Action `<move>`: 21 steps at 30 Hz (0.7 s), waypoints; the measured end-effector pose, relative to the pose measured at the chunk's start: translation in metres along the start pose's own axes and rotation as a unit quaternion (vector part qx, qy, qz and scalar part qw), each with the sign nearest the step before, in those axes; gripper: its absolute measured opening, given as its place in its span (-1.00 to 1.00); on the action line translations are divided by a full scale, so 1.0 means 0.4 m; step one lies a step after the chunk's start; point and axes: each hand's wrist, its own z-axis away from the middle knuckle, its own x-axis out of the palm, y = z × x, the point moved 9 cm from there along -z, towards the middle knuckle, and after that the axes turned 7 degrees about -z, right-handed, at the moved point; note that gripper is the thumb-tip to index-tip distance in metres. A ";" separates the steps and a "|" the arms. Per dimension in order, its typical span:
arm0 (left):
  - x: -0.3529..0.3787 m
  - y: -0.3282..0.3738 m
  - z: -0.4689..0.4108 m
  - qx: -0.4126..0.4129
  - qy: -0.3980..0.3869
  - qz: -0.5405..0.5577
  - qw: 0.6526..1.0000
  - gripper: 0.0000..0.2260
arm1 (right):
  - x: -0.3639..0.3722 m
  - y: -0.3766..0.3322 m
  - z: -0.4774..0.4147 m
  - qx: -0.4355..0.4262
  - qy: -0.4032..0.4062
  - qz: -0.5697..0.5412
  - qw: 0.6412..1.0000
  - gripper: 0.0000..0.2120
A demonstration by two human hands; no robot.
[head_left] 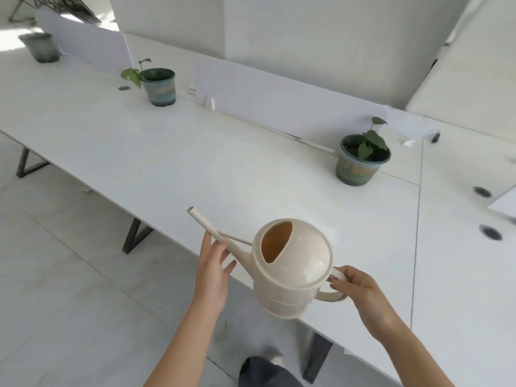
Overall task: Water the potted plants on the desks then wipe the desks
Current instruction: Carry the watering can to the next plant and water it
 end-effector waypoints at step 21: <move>0.713 -0.064 -0.286 -0.059 -0.259 -0.105 0.958 -0.71 | -0.399 -0.122 -0.053 -0.035 0.324 -0.040 0.945 -0.91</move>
